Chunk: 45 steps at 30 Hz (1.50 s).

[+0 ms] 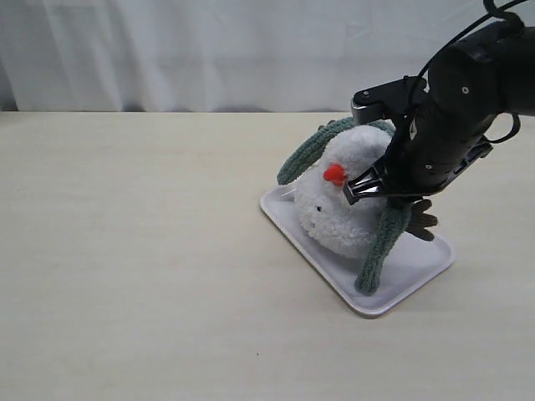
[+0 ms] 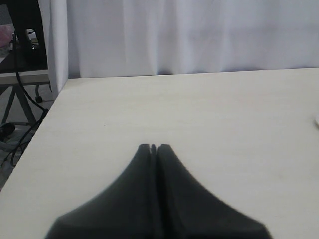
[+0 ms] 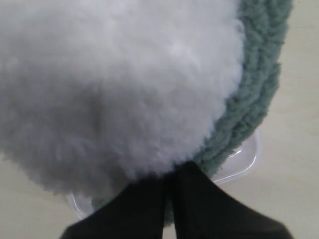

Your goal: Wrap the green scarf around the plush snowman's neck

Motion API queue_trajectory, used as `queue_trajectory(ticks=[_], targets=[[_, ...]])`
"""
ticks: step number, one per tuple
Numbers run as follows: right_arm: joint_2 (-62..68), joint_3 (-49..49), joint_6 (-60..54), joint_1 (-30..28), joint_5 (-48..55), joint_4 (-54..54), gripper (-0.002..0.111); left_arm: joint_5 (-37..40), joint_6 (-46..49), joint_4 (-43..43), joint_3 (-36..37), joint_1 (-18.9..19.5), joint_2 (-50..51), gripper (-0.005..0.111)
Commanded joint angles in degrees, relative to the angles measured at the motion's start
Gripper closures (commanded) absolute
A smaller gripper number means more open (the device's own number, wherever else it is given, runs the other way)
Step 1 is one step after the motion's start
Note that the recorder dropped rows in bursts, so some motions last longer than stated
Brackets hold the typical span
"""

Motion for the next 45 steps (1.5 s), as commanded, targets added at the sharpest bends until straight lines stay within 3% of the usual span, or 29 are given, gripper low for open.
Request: queue_trajectory(ticks=[1, 23, 29, 36, 45], targets=[[0.20, 0.30, -0.47, -0.25, -0.97, -1.02, 0.104, -0.62, -0.11, -0.08, 0.21, 0.31, -0.10, 0.107], [-8.88, 1.89, -0.47, -0.01, 4.75, -0.49, 0.104, -0.62, -0.11, -0.18, 0.21, 0.31, -0.10, 0.107], [-8.88, 8.93, -0.47, -0.01, -4.30, 0.48, 0.104, -0.62, -0.11, -0.18, 0.21, 0.31, -0.10, 0.107], [-8.75, 9.68, -0.47, -0.01, -14.82, 1.35, 0.104, -0.62, -0.11, -0.18, 0.21, 0.31, -0.10, 0.107], [-3.56, 9.68, -0.47, -0.01, -15.07, -0.76, 0.104, -0.62, -0.11, -0.18, 0.21, 0.31, -0.10, 0.107]])
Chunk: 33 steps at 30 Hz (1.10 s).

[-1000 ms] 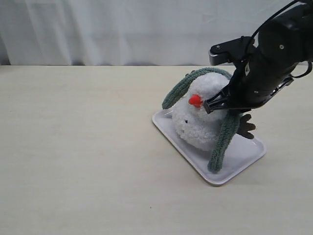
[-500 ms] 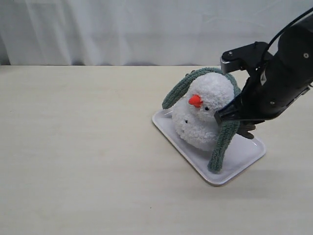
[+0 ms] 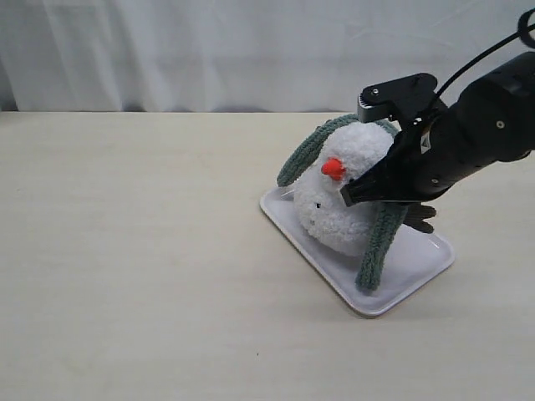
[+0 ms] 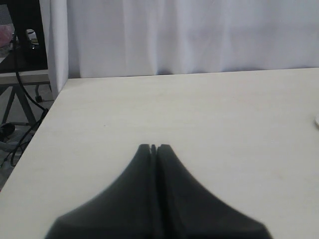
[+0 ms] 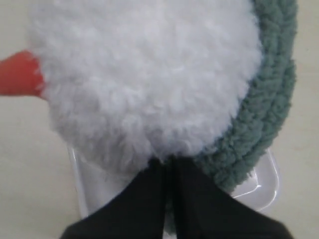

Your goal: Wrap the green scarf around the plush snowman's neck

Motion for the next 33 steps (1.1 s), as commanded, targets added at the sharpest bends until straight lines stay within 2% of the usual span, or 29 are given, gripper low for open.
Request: queue_trajectory(ticks=[1, 17, 26, 33], targets=[[2.46, 0.26, -0.47, -0.01, 0.50, -1.12, 0.104, -0.62, -0.11, -0.18, 0.21, 0.31, -0.10, 0.107], [-5.25, 0.04, -0.47, -0.01, 3.29, -2.37, 0.104, -0.62, -0.11, -0.07, 0.21, 0.31, -0.10, 0.107], [-3.86, 2.61, -0.47, -0.01, 5.40, -5.16, 0.104, -0.62, -0.11, -0.07, 0.21, 0.31, -0.10, 0.107], [0.52, 4.02, -0.06, -0.01, -3.49, -5.11, 0.104, -0.62, -0.11, -0.07, 0.21, 0.31, -0.10, 0.107]])
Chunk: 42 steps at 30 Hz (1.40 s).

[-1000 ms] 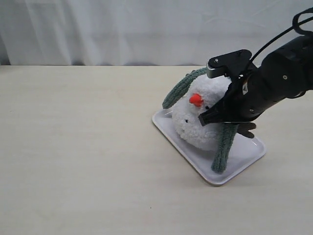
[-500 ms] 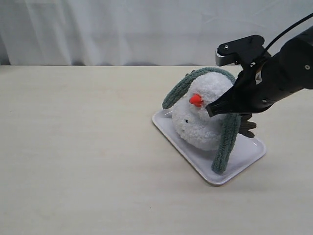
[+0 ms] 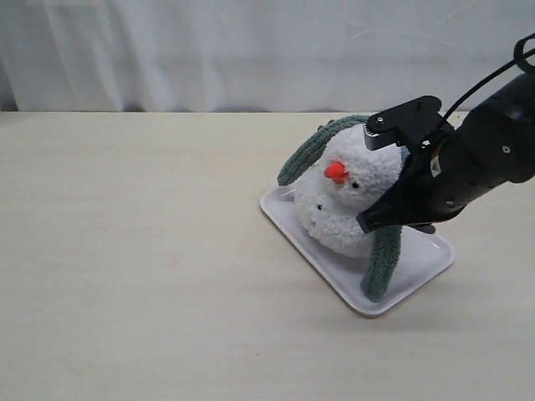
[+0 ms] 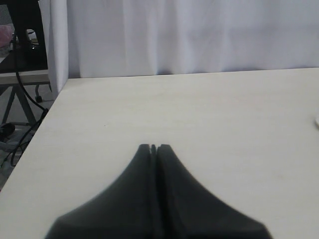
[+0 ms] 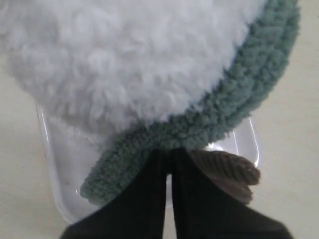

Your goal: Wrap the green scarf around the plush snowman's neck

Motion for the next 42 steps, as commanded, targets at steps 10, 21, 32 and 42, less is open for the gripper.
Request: queue_trajectory(ticks=[10, 21, 32, 42], targets=[[3.94, 0.21, -0.02, -0.01, -9.16, -0.25, 0.104, -0.62, -0.11, -0.21, 0.21, 0.31, -0.10, 0.107], [-6.10, -4.31, -0.17, -0.01, -1.70, 1.12, 0.048, -0.62, -0.11, -0.21, 0.21, 0.31, -0.10, 0.107], [-5.99, -8.08, -14.88, -0.01, -3.51, 14.00, 0.008, -0.62, -0.11, -0.08, 0.21, 0.31, -0.10, 0.107], [-5.99, -9.17, -20.08, -0.01, -4.86, 17.12, 0.015, -0.62, -0.11, -0.08, 0.21, 0.31, -0.10, 0.107]])
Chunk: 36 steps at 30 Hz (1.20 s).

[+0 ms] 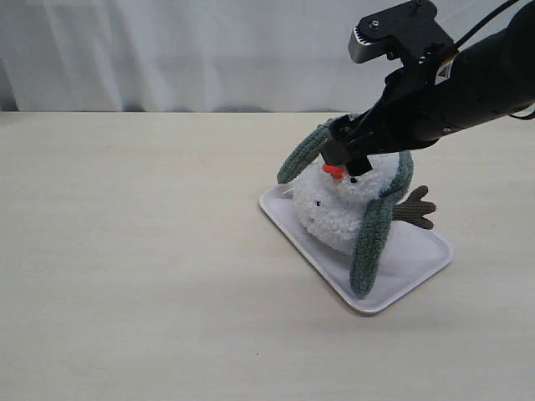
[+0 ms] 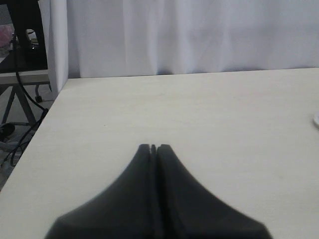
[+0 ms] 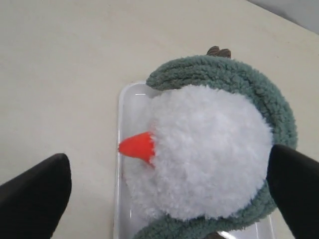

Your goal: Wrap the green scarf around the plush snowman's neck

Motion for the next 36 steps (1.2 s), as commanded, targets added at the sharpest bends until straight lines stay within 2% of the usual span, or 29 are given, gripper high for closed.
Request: queue_trajectory(ticks=[1, 5, 9, 13, 19, 27, 31, 36], targets=[[-0.27, -0.48, 7.30, -0.01, -3.05, -6.95, 0.021, -0.62, -0.11, -0.08, 0.21, 0.31, -0.10, 0.107], [-0.27, -0.48, 18.55, -0.01, -3.55, -17.84, 0.063, -0.62, -0.11, -0.08, 0.21, 0.31, -0.10, 0.107], [-0.27, -0.48, 21.87, -0.14, -2.78, -24.06, 0.104, -0.62, -0.11, -0.08, 0.21, 0.31, -0.10, 0.107], [0.36, -0.48, 22.47, -1.59, -1.90, -23.41, 0.104, -0.62, -0.11, -0.20, 0.21, 0.31, -0.10, 0.107], [3.10, -0.48, 20.34, -8.71, -2.11, -15.53, 0.104, -0.62, -0.11, -0.20, 0.21, 0.31, -0.10, 0.107], [6.84, -2.93, 0.67, -9.62, -1.65, 4.61, 0.104, -0.62, -0.11, -0.20, 0.21, 0.31, -0.10, 0.107], [8.63, -5.06, 0.37, -9.62, 0.26, 4.85, 0.104, -0.62, -0.11, -0.20, 0.21, 0.31, -0.10, 0.107], [10.06, -5.20, 2.23, -9.62, -2.93, 3.39, 0.104, -0.62, -0.11, -0.20, 0.21, 0.31, -0.10, 0.107]])
